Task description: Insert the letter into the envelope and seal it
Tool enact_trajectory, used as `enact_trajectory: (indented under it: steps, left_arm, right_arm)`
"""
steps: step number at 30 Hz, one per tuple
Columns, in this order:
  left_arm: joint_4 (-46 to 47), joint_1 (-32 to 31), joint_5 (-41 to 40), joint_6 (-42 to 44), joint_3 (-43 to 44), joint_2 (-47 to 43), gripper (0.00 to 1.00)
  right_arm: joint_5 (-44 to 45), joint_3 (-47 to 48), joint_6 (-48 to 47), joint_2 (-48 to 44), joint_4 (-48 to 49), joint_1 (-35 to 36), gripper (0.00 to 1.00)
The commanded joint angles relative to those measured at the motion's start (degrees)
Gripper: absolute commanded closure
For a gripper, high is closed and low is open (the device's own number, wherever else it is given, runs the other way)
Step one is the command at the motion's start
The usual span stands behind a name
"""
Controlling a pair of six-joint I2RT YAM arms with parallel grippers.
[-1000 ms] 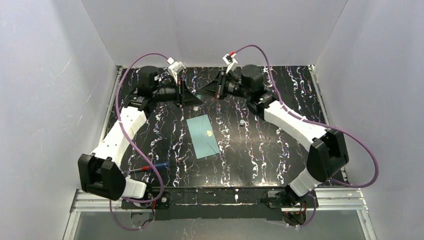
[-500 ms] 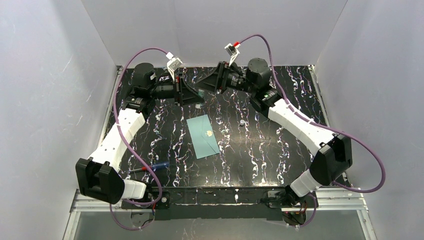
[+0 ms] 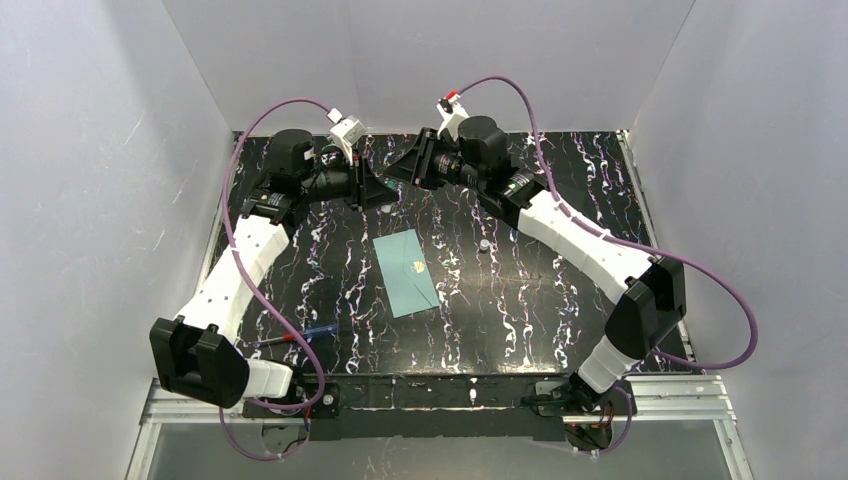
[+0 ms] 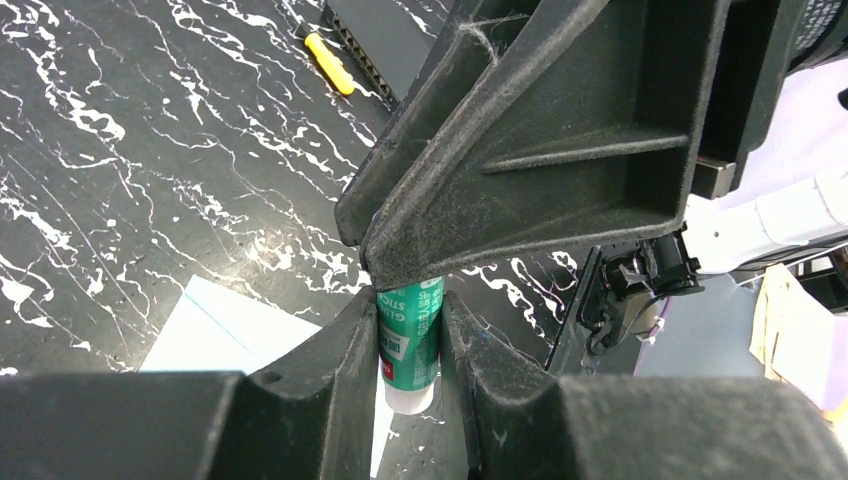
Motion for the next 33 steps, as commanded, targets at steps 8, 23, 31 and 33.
enact_trajectory:
  steps: [8,23,31,33]
  left_arm:
    - [-0.8,0.1,0.8,-1.2,2.2,-2.0,1.00]
    - [13.9,0.0,27.5,-16.9,4.3,1.8,1.00]
    - [9.4,0.0,20.4,-12.1,4.4,0.7,1.00]
    - [7.2,-0.1,17.9,-10.1,4.1,0.2,1.00]
  right_arm:
    - [-3.9,3.7,-2.0,-0.5,1.4,0.2,0.96]
    - [-49.7,-9.4,5.9,-1.8,47.9,-2.6,0.99]
    - [-41.6,-5.7,7.1,-0.4,39.9,-2.9,0.48]
    - [-29.0,-4.0,-3.3,-2.6,20.7,-2.4,0.31]
